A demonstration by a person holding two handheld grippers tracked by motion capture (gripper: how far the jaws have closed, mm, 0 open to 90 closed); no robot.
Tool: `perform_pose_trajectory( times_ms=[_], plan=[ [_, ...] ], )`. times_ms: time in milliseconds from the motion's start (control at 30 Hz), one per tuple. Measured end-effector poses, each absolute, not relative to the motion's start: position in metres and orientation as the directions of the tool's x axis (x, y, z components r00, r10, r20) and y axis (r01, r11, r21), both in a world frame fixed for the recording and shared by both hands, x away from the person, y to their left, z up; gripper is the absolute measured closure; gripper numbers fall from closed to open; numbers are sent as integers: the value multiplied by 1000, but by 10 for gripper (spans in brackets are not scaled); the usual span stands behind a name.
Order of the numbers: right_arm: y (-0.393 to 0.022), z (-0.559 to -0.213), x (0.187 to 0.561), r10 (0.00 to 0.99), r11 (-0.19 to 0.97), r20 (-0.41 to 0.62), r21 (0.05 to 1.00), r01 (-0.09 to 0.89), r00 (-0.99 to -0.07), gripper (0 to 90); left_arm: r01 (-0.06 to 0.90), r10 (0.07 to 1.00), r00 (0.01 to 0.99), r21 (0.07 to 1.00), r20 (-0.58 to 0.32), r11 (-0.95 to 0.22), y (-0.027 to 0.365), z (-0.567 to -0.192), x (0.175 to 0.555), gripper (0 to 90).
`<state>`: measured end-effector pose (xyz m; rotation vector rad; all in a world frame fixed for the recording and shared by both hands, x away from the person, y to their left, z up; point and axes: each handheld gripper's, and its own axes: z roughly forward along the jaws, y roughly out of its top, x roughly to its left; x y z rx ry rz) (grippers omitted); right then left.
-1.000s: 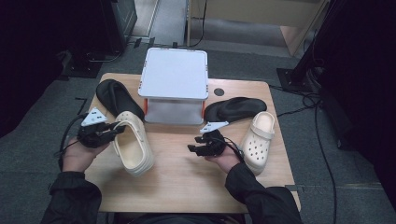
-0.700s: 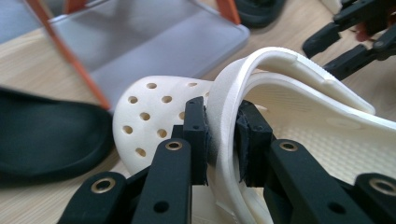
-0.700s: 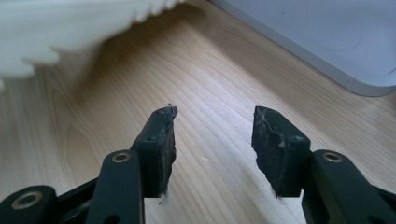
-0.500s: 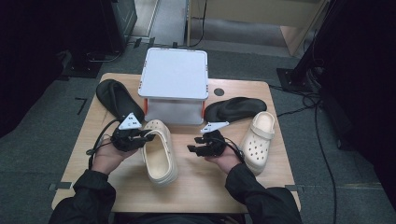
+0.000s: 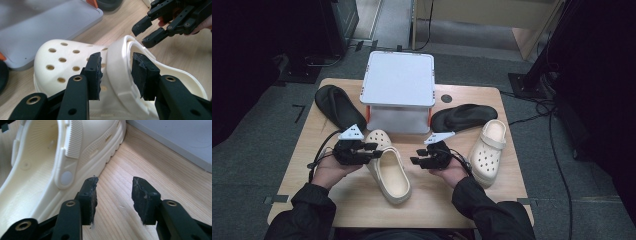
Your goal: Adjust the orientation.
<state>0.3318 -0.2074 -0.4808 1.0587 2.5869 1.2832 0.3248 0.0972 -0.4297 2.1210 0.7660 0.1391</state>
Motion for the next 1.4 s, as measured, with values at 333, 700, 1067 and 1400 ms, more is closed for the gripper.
perform_pose_trajectory(
  times_ms=[333, 700, 1067, 1400],
  plan=[
    [-199, -483, 330, 578, 426, 244, 724, 543, -779, 629, 515, 611, 765, 762, -203, -391, 123, -431, 328, 637],
    [-187, -485, 327, 554, 434, 252, 725, 534, -793, 680, 636, 698, 667, 686, -260, -353, 145, -459, 350, 709],
    [-183, -486, 323, 535, 440, 271, 719, 538, -800, 710, 648, 687, 671, 671, -279, -361, 140, -470, 357, 719],
    [-186, -484, 314, 541, 430, 281, 717, 548, -793, 744, 639, 664, 688, 677, -292, -364, 130, -473, 364, 730]
  ],
)
